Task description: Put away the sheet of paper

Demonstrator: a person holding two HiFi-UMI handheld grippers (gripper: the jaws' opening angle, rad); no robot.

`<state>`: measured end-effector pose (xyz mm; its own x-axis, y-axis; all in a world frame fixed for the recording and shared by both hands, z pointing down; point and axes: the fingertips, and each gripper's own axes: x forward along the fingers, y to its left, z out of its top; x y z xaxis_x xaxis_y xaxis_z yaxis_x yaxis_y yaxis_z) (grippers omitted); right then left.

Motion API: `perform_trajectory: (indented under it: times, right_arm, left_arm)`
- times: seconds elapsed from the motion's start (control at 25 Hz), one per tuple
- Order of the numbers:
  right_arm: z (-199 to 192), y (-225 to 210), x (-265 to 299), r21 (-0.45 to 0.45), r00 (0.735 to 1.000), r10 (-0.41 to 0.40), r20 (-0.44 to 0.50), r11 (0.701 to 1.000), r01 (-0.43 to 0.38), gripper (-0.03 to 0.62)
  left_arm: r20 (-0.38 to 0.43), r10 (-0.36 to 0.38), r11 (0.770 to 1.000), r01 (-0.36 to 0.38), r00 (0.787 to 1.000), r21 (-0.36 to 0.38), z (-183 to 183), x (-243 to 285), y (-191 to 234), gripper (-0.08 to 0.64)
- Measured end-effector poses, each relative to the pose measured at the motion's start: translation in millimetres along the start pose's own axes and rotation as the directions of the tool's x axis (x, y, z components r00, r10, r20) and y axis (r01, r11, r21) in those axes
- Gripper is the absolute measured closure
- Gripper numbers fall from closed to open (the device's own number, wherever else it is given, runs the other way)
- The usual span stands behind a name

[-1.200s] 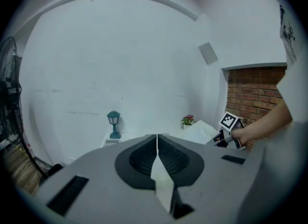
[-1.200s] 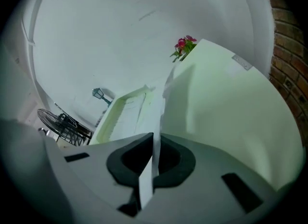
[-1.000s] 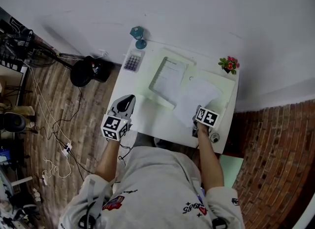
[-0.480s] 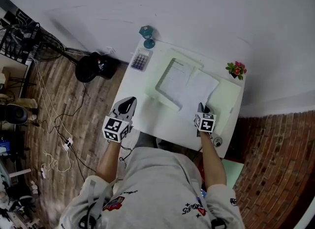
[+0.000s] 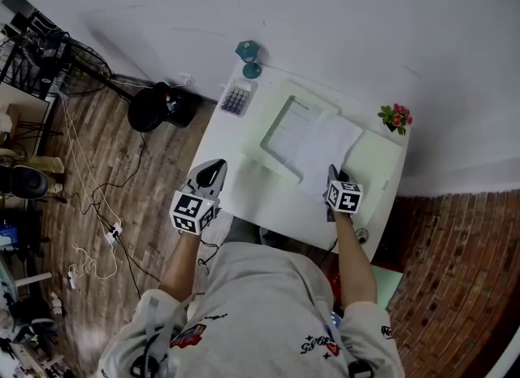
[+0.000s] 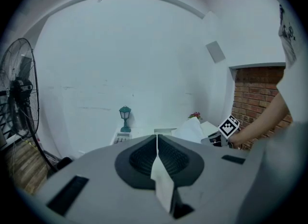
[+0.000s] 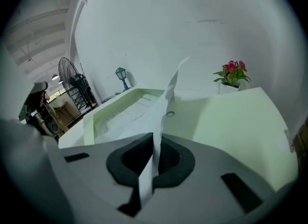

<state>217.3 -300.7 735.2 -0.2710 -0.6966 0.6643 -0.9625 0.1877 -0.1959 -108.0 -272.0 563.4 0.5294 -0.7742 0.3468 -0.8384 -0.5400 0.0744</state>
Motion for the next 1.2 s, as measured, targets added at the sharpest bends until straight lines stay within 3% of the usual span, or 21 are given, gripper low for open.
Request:
perform_trajectory:
  times: [0.32,0.48,0.68,0.8,0.92,1.04,1.2]
  right_arm:
    - [6,4,13,0.055,0.999,0.044,-0.028,0.998,-0.042,0.588]
    - [9,6,21,0.157,0.995,0.079,-0.052,0.985,-0.070,0.584]
    - [17,4,30,0.325,0.992,0.116,-0.042,0.941,-0.096,0.584]
    - [17,4,38,0.459,0.988,0.149,-0.027,0.880,-0.120,0.584]
    - [14,9,46,0.530,0.983,0.181,-0.027,0.836,-0.139,0.584]
    - [10,15,52,0.549,0.979,0.198,-0.042,0.824,-0.143,0.585]
    - [11,23,61,0.532,0.976,0.210,-0.058,0.834,-0.147,0.585]
  left_arm:
    - [0.004,0.009,1.000,-0.009,1.000,0.000,2,0,2,0.532]
    - [0.002,0.017,1.000,-0.017,1.000,-0.008,2,1,7,0.532]
    - [-0.005,0.020,1.000,-0.020,1.000,-0.016,1,4,10,0.532]
    - [-0.013,0.022,1.000,-0.022,1.000,-0.021,-1,7,14,0.532]
    - [-0.022,0.026,0.999,-0.026,0.999,-0.026,-3,9,18,0.532]
    - [-0.028,0.027,0.999,-0.028,0.999,-0.029,-5,11,21,0.532]
    - [-0.037,0.028,0.999,-0.030,0.999,-0.034,-7,13,26,0.532]
